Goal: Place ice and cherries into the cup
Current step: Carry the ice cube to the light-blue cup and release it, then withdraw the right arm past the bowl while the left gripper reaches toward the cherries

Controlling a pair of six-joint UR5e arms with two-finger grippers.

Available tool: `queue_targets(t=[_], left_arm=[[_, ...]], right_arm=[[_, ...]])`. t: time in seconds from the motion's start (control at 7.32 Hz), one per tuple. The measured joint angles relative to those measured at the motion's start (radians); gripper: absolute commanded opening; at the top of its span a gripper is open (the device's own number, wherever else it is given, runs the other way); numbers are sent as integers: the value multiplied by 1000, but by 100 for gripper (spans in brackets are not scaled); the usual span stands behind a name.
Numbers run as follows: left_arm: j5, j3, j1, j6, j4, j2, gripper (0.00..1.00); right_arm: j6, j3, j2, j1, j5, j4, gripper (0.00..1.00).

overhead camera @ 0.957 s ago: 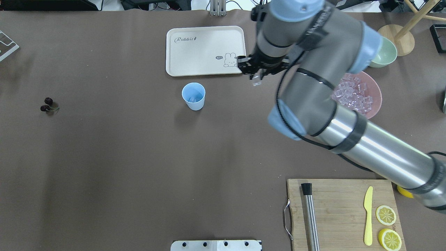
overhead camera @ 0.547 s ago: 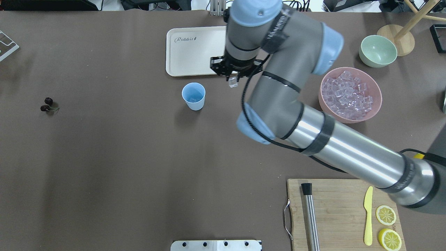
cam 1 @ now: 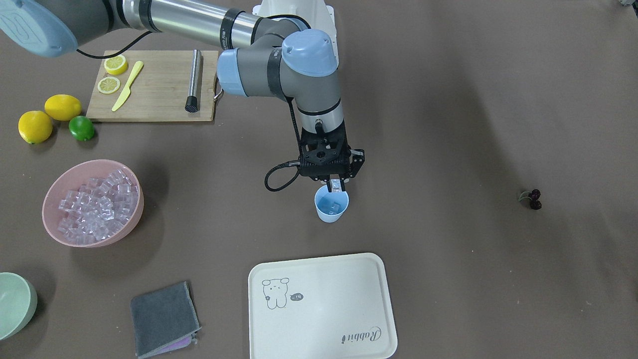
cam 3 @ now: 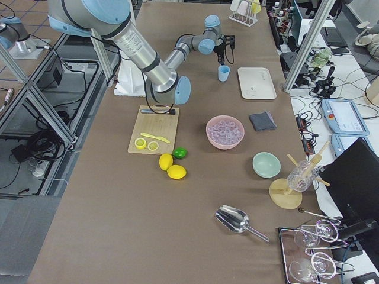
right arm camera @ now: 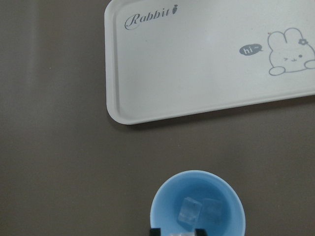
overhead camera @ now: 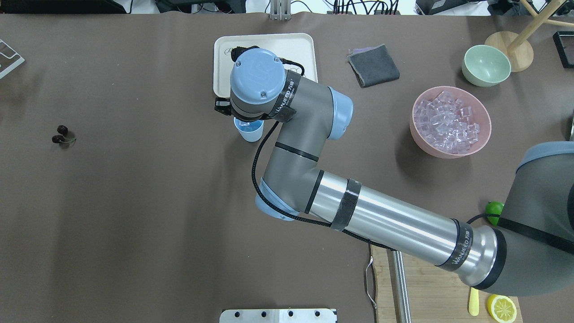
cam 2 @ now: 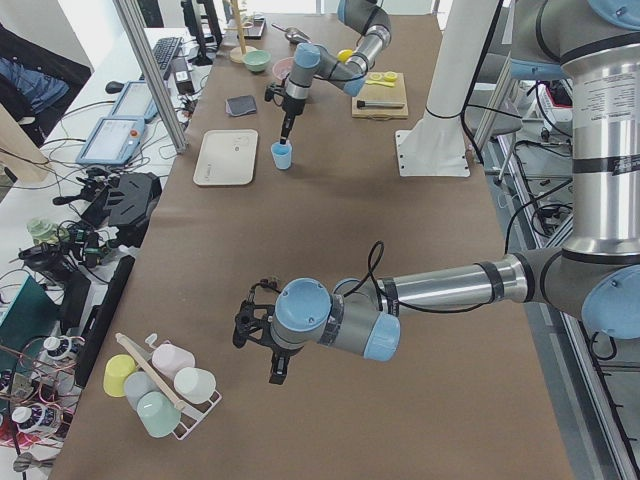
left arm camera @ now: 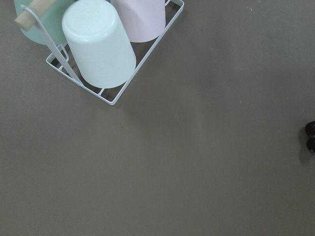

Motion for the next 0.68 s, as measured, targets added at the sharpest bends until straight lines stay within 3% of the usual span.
queue_targets(t=[0.14, 0.27, 0.41, 0.68], left_arm=[[0, 1, 0, 0, 0, 1, 98], [0, 2, 0, 1, 0, 1, 98], [0, 2, 0, 0, 0, 2, 98], [2, -1, 2, -11, 2, -3, 98]], right_arm=[[-3, -5, -2, -4, -24, 1, 37], [-6, -6, -7, -6, -38, 3, 90], [-7, -6, -13, -7, -43, 5, 99], [-12, 13, -26, -12, -46, 7, 99]])
